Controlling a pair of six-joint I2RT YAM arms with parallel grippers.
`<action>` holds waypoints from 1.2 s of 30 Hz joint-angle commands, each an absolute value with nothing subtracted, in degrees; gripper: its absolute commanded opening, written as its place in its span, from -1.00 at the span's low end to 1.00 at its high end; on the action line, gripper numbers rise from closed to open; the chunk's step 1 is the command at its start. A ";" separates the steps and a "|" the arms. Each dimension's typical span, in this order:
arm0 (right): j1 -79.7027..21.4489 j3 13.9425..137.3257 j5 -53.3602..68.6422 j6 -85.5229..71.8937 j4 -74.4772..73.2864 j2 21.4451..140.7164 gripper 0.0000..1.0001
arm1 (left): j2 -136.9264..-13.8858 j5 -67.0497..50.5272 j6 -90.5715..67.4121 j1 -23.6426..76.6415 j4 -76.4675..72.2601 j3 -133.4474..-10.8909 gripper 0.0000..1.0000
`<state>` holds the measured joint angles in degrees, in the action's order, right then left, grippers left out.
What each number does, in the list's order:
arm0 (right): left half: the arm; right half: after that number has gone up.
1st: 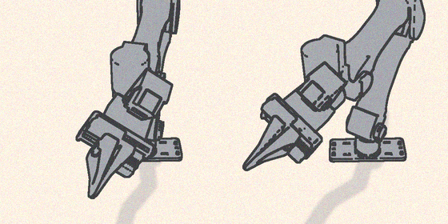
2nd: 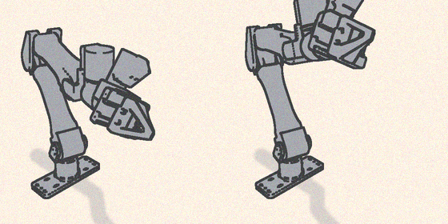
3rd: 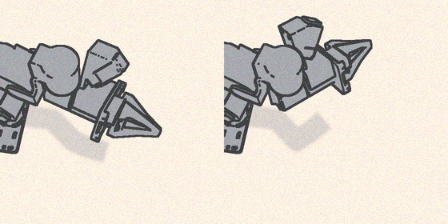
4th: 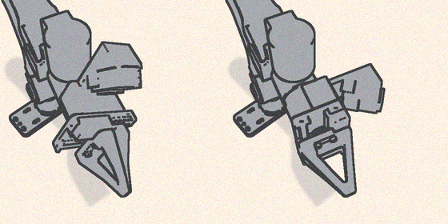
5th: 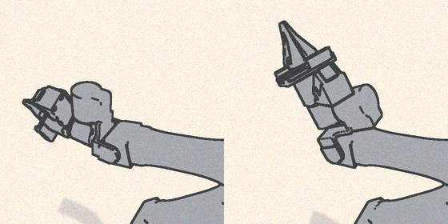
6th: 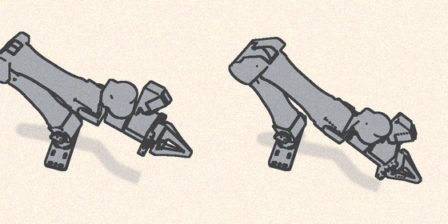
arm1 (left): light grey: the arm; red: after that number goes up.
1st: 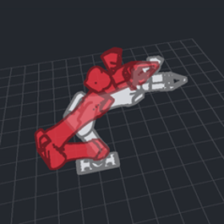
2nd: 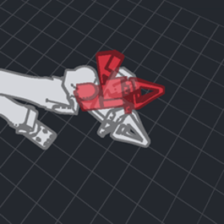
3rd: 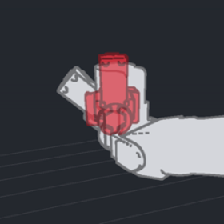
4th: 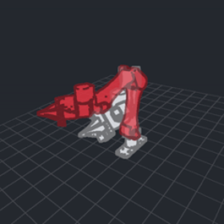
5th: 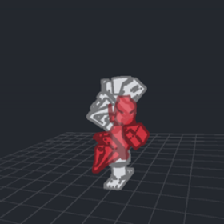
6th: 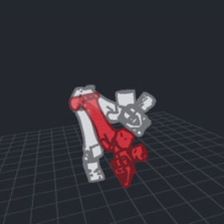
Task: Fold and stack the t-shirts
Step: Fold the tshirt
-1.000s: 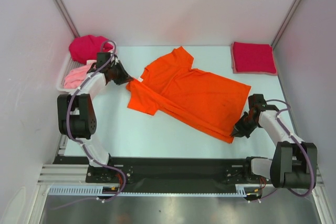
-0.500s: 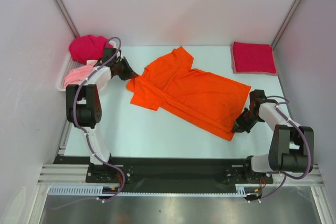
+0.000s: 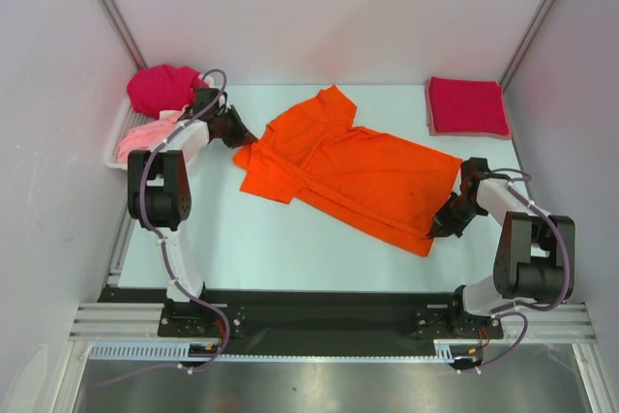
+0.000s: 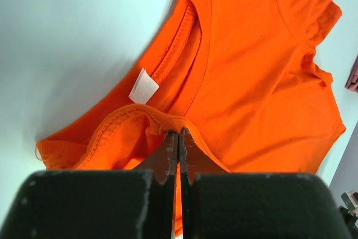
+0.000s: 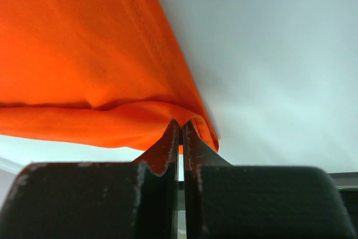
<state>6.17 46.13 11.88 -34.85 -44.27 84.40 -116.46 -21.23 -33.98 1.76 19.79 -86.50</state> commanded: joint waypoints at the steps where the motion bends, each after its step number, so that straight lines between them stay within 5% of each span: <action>1: 7.03 48.78 10.46 -33.31 -44.56 85.69 -1.00 | -117.07 -21.01 -35.51 1.93 18.46 -89.56 -0.99; 36: 10.63 54.75 14.06 -31.29 -43.24 94.48 -1.00 | -122.69 -21.27 -41.13 2.20 15.82 -95.01 -0.99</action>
